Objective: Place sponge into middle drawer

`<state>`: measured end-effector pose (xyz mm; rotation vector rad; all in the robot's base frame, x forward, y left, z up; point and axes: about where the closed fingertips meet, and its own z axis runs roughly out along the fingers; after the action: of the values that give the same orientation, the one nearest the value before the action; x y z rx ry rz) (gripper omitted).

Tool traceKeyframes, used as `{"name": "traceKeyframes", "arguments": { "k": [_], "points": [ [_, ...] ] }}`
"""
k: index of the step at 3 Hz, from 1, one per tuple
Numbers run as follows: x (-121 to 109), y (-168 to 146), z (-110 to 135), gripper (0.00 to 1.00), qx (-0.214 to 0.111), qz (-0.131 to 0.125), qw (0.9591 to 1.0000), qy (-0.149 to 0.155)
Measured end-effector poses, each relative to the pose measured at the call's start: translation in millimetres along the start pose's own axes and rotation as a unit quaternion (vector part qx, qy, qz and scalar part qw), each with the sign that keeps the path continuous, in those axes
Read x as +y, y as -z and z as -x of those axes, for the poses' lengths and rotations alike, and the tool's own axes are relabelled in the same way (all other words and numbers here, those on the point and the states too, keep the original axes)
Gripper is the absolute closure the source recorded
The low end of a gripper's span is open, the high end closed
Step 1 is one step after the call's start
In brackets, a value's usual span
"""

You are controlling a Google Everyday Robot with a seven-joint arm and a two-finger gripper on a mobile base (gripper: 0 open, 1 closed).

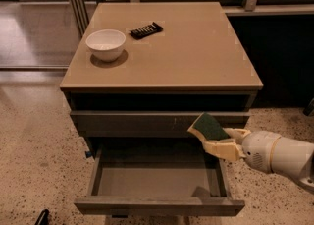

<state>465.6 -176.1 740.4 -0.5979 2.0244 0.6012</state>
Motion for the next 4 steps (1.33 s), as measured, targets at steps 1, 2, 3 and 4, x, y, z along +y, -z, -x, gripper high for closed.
{"name": "traceKeyframes", "arguments": {
  "k": [1, 2, 3, 4],
  "points": [
    [-4.1, -19.0, -46.4, 1.00, 0.029, 0.012, 0.9981, -0.053],
    [1.4, -46.7, -72.4, 1.00, 0.055, 0.042, 0.9941, -0.084],
    [1.5, -46.8, -72.5, 1.00, 0.055, 0.042, 0.9941, -0.084],
    [4.2, -52.1, -86.4, 1.00, 0.051, 0.040, 0.9933, -0.095]
  ]
}}
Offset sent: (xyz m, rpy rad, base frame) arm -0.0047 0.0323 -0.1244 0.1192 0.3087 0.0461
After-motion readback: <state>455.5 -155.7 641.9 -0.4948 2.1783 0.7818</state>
